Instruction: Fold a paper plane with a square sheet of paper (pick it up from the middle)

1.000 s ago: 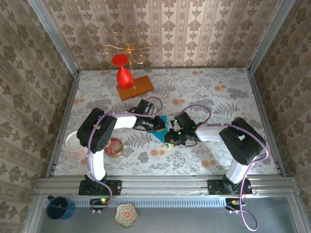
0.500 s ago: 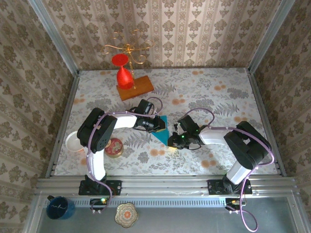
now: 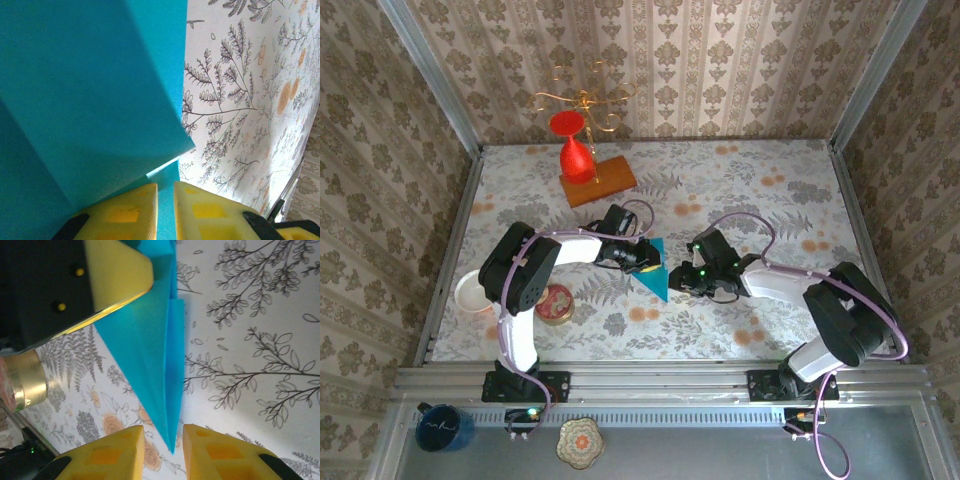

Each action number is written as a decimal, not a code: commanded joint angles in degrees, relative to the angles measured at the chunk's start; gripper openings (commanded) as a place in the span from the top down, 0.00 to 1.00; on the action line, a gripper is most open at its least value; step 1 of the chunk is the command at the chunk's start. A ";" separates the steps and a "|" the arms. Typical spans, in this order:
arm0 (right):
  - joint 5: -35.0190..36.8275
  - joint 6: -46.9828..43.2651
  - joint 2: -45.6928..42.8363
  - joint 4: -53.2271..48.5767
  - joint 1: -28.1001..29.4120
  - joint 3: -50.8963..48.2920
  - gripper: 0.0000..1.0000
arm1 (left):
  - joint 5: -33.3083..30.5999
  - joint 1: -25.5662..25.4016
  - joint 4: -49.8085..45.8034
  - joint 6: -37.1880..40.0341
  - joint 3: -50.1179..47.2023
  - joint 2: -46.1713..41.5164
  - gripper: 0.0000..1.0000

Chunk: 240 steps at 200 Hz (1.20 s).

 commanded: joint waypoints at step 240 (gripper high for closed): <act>-0.79 0.21 7.41 1.43 1.11 5.53 0.74 | -2.52 0.66 -5.37 -1.15 -0.79 1.23 0.81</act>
